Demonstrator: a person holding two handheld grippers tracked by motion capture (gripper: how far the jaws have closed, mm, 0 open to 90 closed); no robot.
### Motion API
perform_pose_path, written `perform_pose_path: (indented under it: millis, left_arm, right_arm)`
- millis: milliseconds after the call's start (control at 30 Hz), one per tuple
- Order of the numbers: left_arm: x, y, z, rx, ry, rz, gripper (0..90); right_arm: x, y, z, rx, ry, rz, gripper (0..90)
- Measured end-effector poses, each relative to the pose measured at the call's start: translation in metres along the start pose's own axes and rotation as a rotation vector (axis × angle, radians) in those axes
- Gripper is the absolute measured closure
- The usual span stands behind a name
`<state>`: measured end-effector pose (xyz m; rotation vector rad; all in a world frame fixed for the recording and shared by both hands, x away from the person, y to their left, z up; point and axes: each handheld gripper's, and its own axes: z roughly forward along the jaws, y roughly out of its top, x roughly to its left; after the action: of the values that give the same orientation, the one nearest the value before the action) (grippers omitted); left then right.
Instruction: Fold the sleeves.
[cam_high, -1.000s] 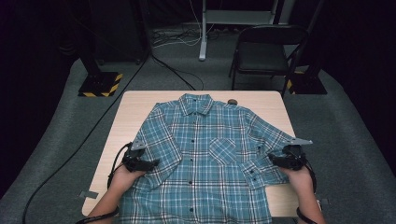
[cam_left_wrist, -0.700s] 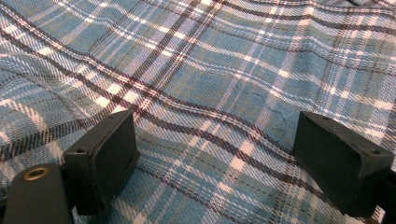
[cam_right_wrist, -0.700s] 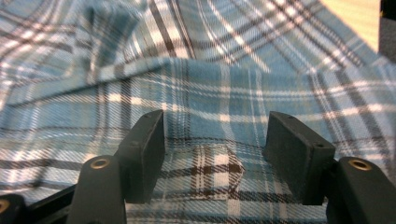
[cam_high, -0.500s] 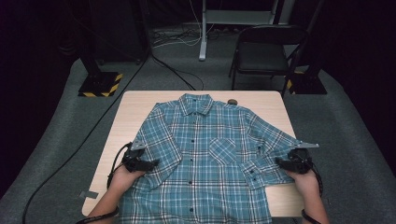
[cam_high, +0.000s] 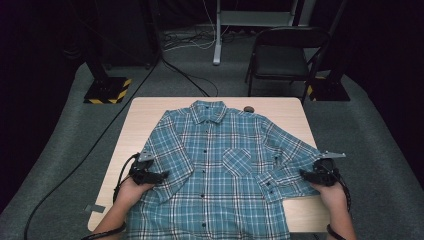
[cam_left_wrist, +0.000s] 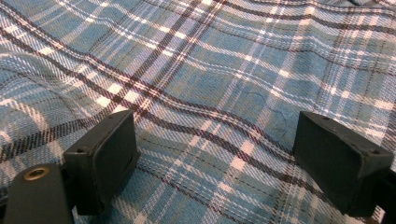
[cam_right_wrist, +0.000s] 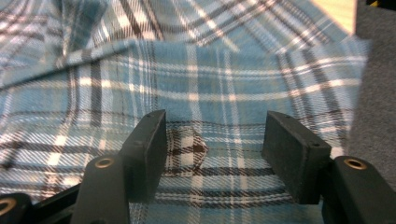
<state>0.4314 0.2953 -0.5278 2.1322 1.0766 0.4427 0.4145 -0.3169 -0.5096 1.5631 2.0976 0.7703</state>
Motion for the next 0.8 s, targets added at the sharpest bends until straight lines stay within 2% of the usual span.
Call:
perform_pose_path:
  millis: [100,300,533,667,733,800]
  left_arm:
    - [0.001,-0.001,-0.001,-0.001,0.001,-0.001,13.5]
    - [0.003,-0.003,-0.003,-0.001,0.005,-0.004,13.5]
    - [0.007,-0.007,-0.007,0.000,0.011,-0.009,13.4]
    - [0.008,-0.009,-0.009,-0.003,0.014,-0.014,13.4]
    - [0.009,-0.010,-0.010,0.000,0.017,-0.014,13.4]
    - [0.009,-0.010,-0.010,-0.001,0.018,-0.016,13.4]
  right_arm:
    - [-0.002,-0.002,0.002,-0.011,0.022,0.027,40.1]
    - [0.001,-0.001,0.002,-0.008,0.034,0.030,43.3]
    - [0.007,0.005,0.002,0.040,0.061,0.005,44.2]
    - [0.012,0.011,0.002,0.083,0.092,-0.033,43.3]
    - [0.013,0.013,-0.001,0.070,0.066,-0.070,43.2]
    - [0.007,0.014,-0.003,0.033,0.035,-0.034,43.4]
